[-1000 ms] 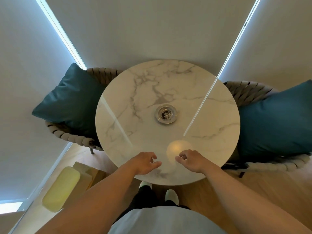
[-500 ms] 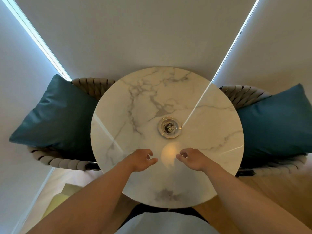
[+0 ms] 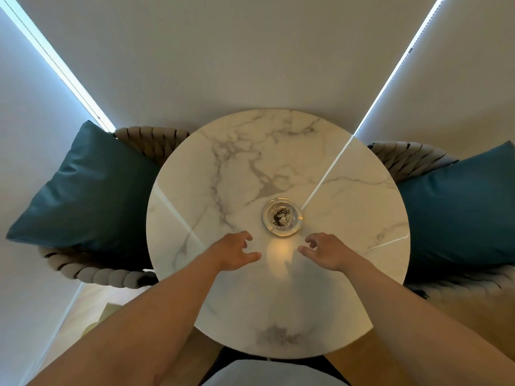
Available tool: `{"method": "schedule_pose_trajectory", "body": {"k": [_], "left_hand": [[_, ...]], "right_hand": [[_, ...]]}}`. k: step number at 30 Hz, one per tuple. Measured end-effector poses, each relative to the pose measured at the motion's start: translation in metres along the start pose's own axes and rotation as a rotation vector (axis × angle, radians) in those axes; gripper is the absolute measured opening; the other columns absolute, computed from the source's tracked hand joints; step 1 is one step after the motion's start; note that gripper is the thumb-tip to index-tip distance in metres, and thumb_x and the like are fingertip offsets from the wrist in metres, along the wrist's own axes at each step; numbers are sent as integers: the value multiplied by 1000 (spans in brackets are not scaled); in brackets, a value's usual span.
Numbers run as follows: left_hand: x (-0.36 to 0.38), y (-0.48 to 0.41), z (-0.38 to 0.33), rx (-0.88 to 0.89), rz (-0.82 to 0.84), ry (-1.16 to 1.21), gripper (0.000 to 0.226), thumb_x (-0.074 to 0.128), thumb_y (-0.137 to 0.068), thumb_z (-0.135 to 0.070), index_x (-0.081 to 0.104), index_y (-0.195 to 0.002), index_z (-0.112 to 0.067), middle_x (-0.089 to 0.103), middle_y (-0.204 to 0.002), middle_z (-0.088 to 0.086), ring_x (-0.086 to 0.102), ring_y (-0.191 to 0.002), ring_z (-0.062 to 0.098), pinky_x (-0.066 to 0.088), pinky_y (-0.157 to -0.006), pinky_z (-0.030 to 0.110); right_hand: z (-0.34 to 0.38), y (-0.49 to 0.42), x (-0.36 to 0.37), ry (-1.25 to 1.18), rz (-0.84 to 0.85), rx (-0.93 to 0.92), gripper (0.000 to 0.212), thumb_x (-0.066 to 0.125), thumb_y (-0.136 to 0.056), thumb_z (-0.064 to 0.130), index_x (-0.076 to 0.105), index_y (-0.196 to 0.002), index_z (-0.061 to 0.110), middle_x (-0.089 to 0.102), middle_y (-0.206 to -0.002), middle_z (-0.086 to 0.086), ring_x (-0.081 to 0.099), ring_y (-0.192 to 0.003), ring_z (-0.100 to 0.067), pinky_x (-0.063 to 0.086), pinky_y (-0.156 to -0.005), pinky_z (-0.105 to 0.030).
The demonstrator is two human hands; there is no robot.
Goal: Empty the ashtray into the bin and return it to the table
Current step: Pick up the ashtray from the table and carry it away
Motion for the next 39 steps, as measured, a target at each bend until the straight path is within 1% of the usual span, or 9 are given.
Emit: {"method": "schedule_pose_trajectory", "body": {"k": [4, 8, 11, 14, 17, 21, 26, 35, 39], "left_hand": [[-11, -15, -3, -8, -36, -37, 78, 74, -78, -52, 42, -141, -22, 58, -131, 1, 59, -111, 19, 46, -96, 32], [-22, -32, -7, -4, -101, -55, 84, 78, -76, -48, 37, -145, -21, 58, -126, 1, 54, -103, 16, 41, -88, 27], [-22, -49, -9, -7, -114, -63, 90, 79, -75, -47, 32, -148, -20, 58, -124, 2, 56, -110, 19, 44, -90, 30], [-21, -65, -15, -7, -123, -84, 95, 79, -74, -47, 28, -150, -19, 59, -124, 3, 57, -112, 22, 47, -94, 36], [-17, -79, -21, -4, -128, -100, 102, 81, -71, -47, 24, -152, -20, 59, -124, 4, 56, -114, 24, 48, -97, 40], [-11, -91, -25, -21, -134, -125, 114, 84, -65, -50, 17, -153, -23, 59, -126, 4, 56, -118, 25, 49, -96, 44], [-5, -102, -32, -29, -129, -144, 105, 85, -56, -49, 24, -140, -31, 61, -102, -5, 62, -101, 24, 51, -78, 39], [0, -109, -36, -80, -150, -132, 101, 84, -54, -48, 25, -134, -32, 64, -105, -3, 65, -96, 25, 53, -78, 40], [-2, -109, -35, -80, -188, -137, 98, 83, -54, -49, 26, -132, -32, 65, -106, -2, 65, -96, 27, 52, -77, 39]], "right_hand": [[-3, -16, -8, -3, -23, -21, 63, 63, -88, 50, 52, -136, 11, 63, -123, -9, 60, -110, -24, 39, -85, -24], [4, -36, -19, 15, -59, -88, 64, 71, -83, 42, 51, -135, 11, 64, -118, -9, 59, -109, -27, 39, -81, -26], [11, -53, -26, 2, -93, -133, 63, 78, -78, 35, 53, -130, 9, 62, -115, -11, 59, -108, -30, 41, -81, -29], [16, -69, -30, -4, -122, -184, 60, 83, -72, 29, 55, -120, 8, 61, -111, -13, 57, -101, -29, 38, -76, -29], [16, -84, -30, 5, -104, -186, 62, 85, -66, 30, 50, -113, 12, 57, -109, -11, 54, -99, -28, 40, -75, -32], [15, -93, -26, 20, -68, -151, 91, 90, -57, 33, 39, -129, 14, 50, -114, -12, 53, -106, -32, 50, -90, -44], [16, -102, -19, 65, -26, -148, 119, 92, -51, 35, 25, -148, 17, 45, -126, -12, 49, -115, -33, 47, -97, -45], [18, -109, -12, 84, -21, -162, 127, 92, -56, 33, 13, -154, 16, 44, -132, -14, 43, -124, -35, 44, -100, -44], [21, -109, -12, 66, -41, -167, 126, 92, -56, 35, 15, -153, 16, 45, -133, -14, 43, -124, -35, 44, -99, -43]]}}
Point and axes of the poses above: each hand's wrist, its own y-axis away from the middle knuckle, its own x-axis out of the palm, z = x × y, the point moved 10 cm from there along -y, towards the middle knuckle
